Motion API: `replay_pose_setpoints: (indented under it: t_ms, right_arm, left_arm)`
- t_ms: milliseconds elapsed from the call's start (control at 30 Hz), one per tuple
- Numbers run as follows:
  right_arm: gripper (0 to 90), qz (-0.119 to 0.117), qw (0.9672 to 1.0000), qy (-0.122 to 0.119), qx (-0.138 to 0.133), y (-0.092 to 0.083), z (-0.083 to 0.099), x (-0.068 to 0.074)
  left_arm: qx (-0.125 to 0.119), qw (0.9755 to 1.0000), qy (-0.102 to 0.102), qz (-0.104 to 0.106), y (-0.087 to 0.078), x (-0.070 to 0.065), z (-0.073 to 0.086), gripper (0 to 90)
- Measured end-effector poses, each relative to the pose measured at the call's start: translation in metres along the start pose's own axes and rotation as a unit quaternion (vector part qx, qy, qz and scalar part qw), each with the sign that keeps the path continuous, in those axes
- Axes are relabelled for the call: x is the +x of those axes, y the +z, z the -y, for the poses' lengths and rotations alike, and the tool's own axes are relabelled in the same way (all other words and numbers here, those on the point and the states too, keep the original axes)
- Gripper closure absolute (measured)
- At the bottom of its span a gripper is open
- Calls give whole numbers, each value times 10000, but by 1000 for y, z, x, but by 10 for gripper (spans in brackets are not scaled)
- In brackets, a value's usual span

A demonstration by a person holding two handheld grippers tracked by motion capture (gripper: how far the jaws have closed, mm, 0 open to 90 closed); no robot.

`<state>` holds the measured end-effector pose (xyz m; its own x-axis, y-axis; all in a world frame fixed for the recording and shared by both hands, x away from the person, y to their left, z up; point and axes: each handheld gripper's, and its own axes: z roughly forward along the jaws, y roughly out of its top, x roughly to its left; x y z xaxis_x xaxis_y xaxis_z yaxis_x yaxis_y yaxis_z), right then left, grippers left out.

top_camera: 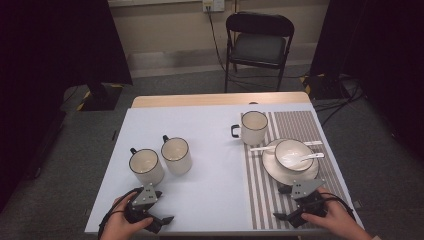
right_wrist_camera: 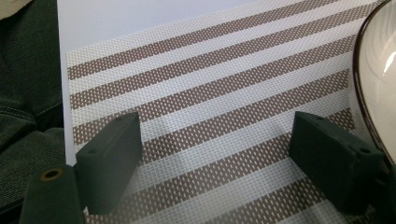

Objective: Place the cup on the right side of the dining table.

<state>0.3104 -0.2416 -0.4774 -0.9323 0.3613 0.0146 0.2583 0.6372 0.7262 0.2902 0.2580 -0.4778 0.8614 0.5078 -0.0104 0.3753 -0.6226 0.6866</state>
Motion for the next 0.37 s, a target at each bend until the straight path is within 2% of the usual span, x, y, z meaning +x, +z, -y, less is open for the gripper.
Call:
replay_pose_setpoints:
  t_ms: [367]
  right_arm:
    - [165, -4, 10000, 4, -4, 0, 0, 0]
  left_arm:
    - [-21, 10000, 17, 49, 1, -1, 0, 0]
